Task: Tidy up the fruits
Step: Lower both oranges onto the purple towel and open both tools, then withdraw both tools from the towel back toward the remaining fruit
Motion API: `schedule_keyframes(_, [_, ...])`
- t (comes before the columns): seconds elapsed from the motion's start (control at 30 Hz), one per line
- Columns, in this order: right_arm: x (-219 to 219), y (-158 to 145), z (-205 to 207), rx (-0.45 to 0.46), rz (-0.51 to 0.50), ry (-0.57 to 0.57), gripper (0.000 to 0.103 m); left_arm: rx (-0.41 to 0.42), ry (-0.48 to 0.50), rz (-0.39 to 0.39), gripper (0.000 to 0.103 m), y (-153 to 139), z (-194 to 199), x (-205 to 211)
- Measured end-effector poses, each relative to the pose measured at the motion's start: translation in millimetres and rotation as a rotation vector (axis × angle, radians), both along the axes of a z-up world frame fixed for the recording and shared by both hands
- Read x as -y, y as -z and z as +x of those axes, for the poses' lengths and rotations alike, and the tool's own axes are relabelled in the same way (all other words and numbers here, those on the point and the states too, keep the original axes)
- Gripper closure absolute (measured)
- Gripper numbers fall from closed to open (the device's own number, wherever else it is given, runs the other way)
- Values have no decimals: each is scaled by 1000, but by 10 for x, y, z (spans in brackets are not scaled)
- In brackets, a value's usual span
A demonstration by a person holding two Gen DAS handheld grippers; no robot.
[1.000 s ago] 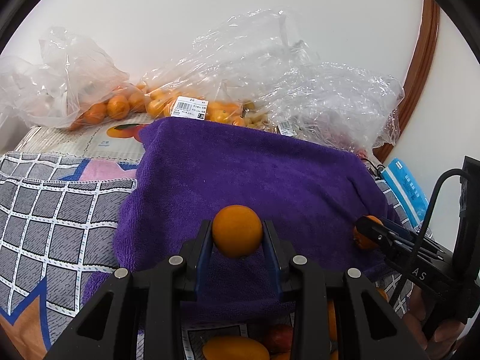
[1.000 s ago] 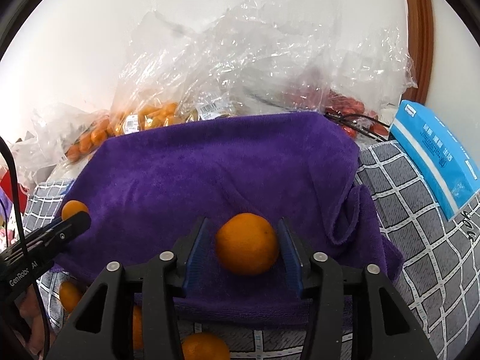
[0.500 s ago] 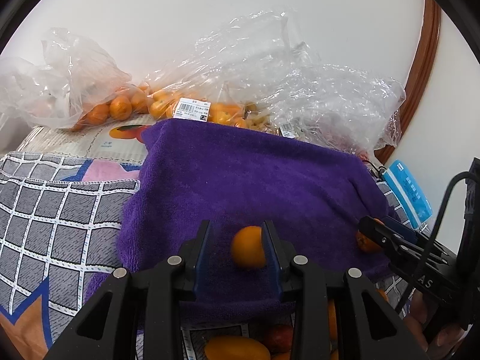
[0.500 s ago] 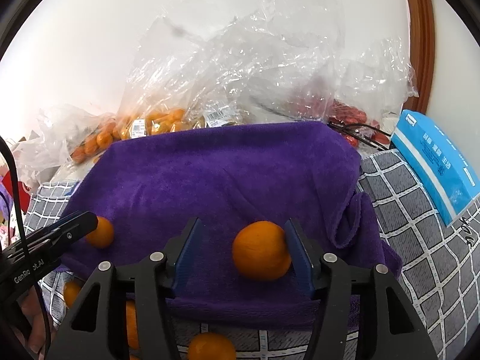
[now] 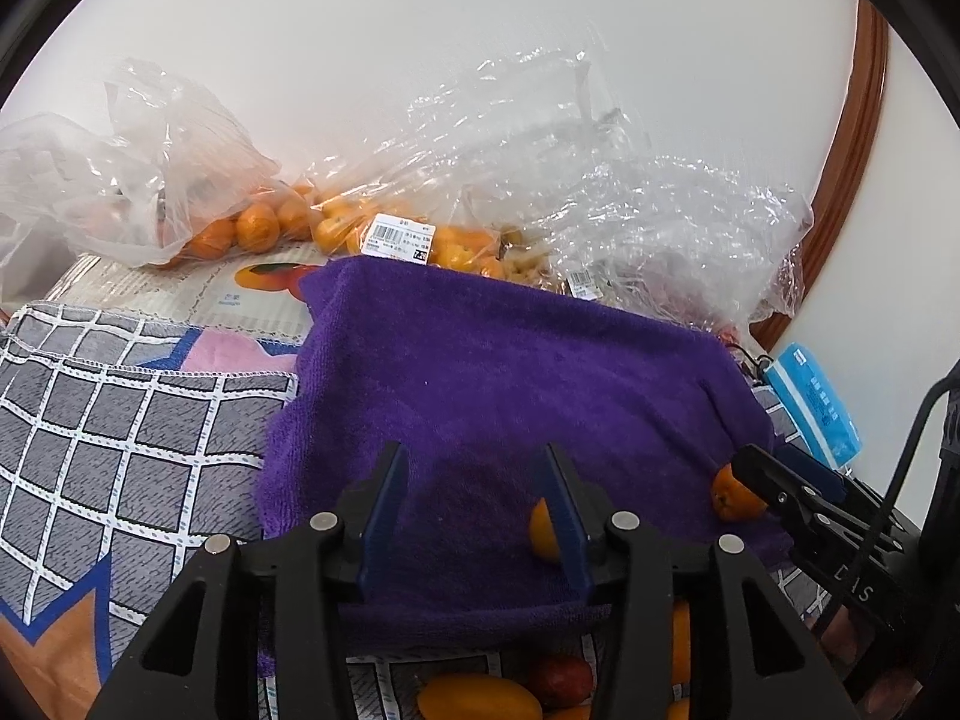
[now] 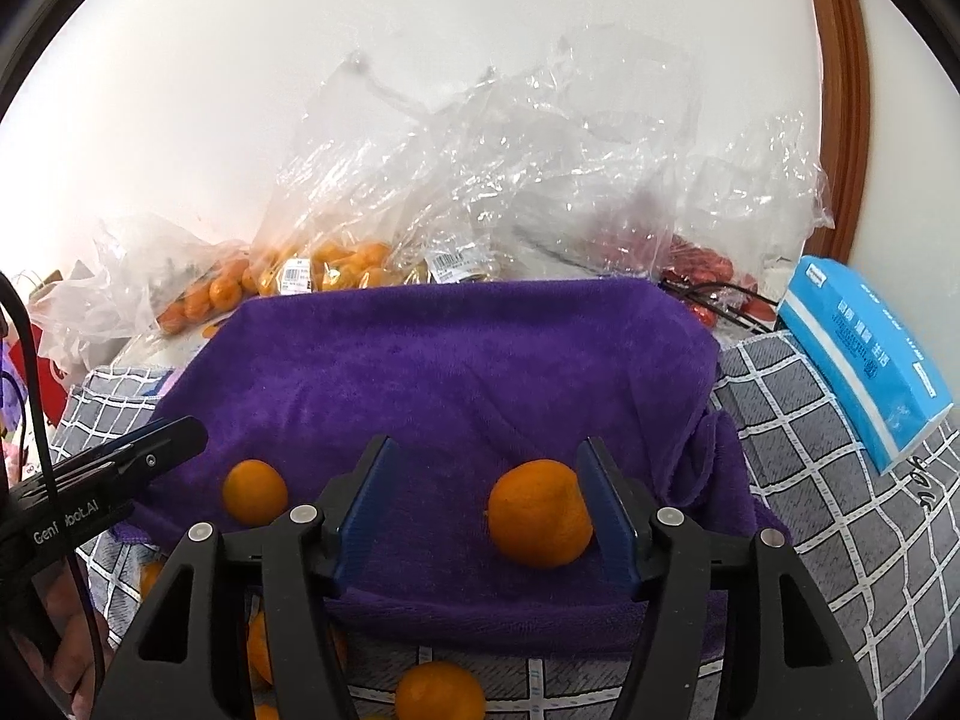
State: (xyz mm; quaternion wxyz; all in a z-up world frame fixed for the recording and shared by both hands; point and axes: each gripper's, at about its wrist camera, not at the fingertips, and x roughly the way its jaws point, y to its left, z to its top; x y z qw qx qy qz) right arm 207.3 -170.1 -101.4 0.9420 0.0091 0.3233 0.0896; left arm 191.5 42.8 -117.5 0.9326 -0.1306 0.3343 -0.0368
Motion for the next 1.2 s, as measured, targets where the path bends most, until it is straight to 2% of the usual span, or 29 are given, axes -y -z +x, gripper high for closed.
schedule_keyframes(0.33, [-53,-97,-78,8,-21,13,41,20,-35,-11,53,-43,-38,-72])
schedule_keyframes(0.43, [-61,-148,-116,12,-24,7,41,30,-74,32,53,-67,-62,-63])
schedule_keyframes(0.63, [-41,-294,-292,19,-3,-7,41,32,-44,67,53,-235,-114,12])
schedule_keyframes(0.9, [18,-266,-563,-1,-16,-9,39,5,-14,58,52,-286,-438,7])
schedule_keyframes(1.07, [92,-207,-760,-40,17,-23,39,-31,-1,84,52,-217,-671,-58])
schedule_keyframes(1.2, [116,-214,-926,-37,26,-31,39,-32,-12,128,52,-185,-845,-80])
